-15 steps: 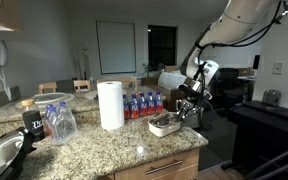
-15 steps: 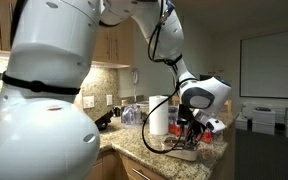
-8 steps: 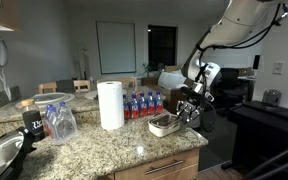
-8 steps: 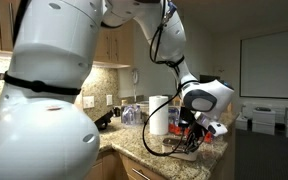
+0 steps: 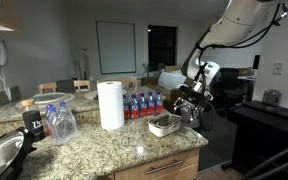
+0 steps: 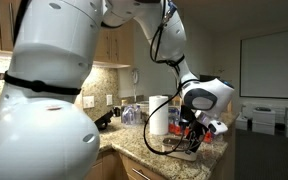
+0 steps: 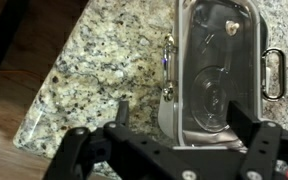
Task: Move the bowl and then pick up the lid and put it on the bowl
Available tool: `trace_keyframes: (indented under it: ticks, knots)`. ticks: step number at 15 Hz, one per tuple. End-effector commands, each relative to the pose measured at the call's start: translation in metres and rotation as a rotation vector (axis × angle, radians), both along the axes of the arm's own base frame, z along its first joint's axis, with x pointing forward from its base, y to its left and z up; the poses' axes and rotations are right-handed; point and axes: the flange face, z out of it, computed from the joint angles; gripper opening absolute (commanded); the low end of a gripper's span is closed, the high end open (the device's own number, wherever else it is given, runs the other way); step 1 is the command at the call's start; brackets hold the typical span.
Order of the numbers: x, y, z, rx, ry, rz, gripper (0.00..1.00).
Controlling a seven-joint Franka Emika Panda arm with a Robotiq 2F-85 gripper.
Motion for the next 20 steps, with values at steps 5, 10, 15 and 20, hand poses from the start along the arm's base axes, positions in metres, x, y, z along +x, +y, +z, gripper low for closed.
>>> trace_keyframes:
  ticks: [5,10,15,20]
  knots:
    - [-0.004,0.0,0.032,0.008,0.006,0.02,1.0]
    - [-0.011,0.007,0.06,-0.082,0.056,0.124,1.0]
    - [-0.011,0.037,0.103,-0.203,0.026,0.27,1.0]
    - [-0.025,0.108,0.129,-0.286,0.073,0.586,1.0]
